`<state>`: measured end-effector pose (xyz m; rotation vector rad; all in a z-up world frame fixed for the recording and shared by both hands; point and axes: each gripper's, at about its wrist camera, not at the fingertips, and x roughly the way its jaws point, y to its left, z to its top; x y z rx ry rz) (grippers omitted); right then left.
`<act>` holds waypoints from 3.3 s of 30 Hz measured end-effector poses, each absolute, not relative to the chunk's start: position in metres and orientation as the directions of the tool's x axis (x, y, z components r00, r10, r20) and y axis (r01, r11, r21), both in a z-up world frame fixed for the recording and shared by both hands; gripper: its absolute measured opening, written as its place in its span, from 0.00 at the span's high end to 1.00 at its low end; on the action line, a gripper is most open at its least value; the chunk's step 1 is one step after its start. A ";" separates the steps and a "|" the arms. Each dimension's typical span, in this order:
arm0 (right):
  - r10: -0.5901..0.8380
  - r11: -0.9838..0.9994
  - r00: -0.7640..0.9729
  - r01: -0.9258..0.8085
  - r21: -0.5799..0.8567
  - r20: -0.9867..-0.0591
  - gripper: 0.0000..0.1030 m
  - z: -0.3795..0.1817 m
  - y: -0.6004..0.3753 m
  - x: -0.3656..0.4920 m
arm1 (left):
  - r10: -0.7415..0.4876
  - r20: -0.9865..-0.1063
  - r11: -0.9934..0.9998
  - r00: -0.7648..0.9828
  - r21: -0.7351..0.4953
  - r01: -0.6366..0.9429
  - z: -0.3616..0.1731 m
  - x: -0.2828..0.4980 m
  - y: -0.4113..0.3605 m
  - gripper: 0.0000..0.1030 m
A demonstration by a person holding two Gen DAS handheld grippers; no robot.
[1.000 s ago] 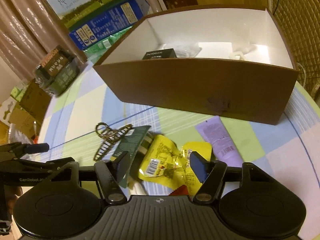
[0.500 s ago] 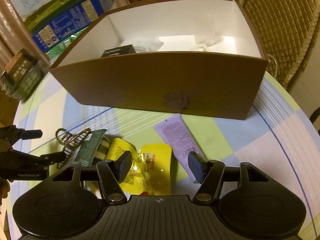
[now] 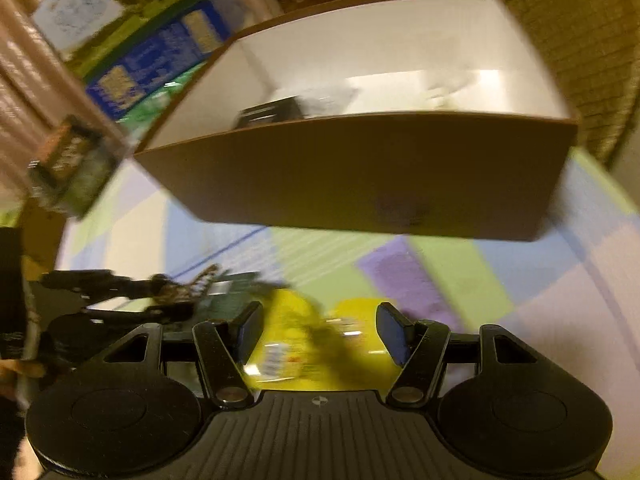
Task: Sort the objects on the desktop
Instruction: 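Grasp the brown hair claw with the left tool, then grasp the green card package with the right tool while the left tool lifts the claw, then carry both items into the brown box and open the left tool to drop the claw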
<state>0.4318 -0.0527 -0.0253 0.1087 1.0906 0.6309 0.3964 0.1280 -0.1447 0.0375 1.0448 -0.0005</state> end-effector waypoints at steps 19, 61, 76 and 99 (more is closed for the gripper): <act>0.658 0.727 0.036 -0.292 0.622 -0.752 0.73 -0.077 0.002 0.441 | 0.144 -0.884 0.922 0.445 -0.043 -0.384 -0.129 0.281 0.184 0.68; 0.653 0.727 0.466 -0.606 0.323 -0.597 1.00 0.056 -0.086 0.421 | 0.082 -0.738 0.985 0.670 -0.041 -0.166 -0.025 0.382 0.090 0.68; 0.630 0.739 0.583 -0.653 0.165 -0.514 1.00 0.094 -0.103 0.469 | 0.026 -0.682 0.995 0.731 -0.056 -0.088 0.009 0.461 0.058 0.68; 0.582 0.743 0.506 -0.649 0.164 -0.636 1.00 0.053 -0.091 0.568 | 0.025 -0.779 0.986 0.626 -0.082 -0.142 -0.036 0.575 0.044 0.68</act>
